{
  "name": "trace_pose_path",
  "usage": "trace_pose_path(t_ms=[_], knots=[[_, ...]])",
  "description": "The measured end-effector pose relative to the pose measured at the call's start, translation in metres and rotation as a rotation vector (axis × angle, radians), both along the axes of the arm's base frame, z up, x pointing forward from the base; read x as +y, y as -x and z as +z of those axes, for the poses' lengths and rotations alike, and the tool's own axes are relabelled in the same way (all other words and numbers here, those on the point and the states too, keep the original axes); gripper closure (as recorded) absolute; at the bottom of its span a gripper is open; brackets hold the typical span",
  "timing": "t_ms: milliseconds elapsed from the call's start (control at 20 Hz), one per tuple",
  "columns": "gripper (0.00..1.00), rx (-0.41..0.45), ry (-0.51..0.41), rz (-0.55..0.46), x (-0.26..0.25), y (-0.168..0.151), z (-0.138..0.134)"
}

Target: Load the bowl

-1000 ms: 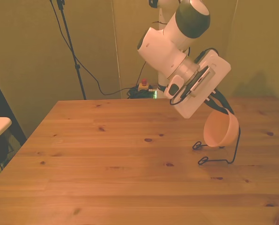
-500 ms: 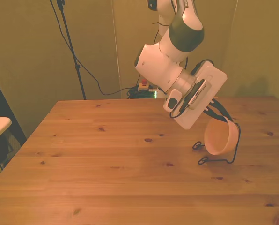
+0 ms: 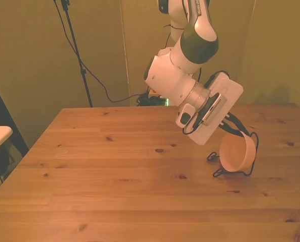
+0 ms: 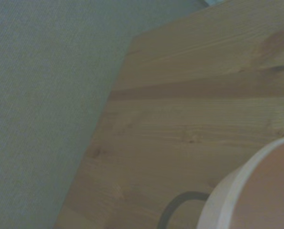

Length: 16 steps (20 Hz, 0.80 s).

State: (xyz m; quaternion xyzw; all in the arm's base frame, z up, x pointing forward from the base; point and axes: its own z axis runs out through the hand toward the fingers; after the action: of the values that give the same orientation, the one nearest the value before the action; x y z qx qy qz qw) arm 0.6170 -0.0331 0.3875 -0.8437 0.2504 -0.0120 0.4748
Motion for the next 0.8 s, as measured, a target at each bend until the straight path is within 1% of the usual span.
trace_pose_path(t_ms=[50,100,800], knots=[[1.00,0.001,0.000,0.000,0.0000,-0.0001,-0.0006],[0.00,0.002,0.000,0.000,0.0000,-0.0002,-0.0012],[0.00,0.010,-0.014,0.018,0.0028,0.0014,-0.0014]])
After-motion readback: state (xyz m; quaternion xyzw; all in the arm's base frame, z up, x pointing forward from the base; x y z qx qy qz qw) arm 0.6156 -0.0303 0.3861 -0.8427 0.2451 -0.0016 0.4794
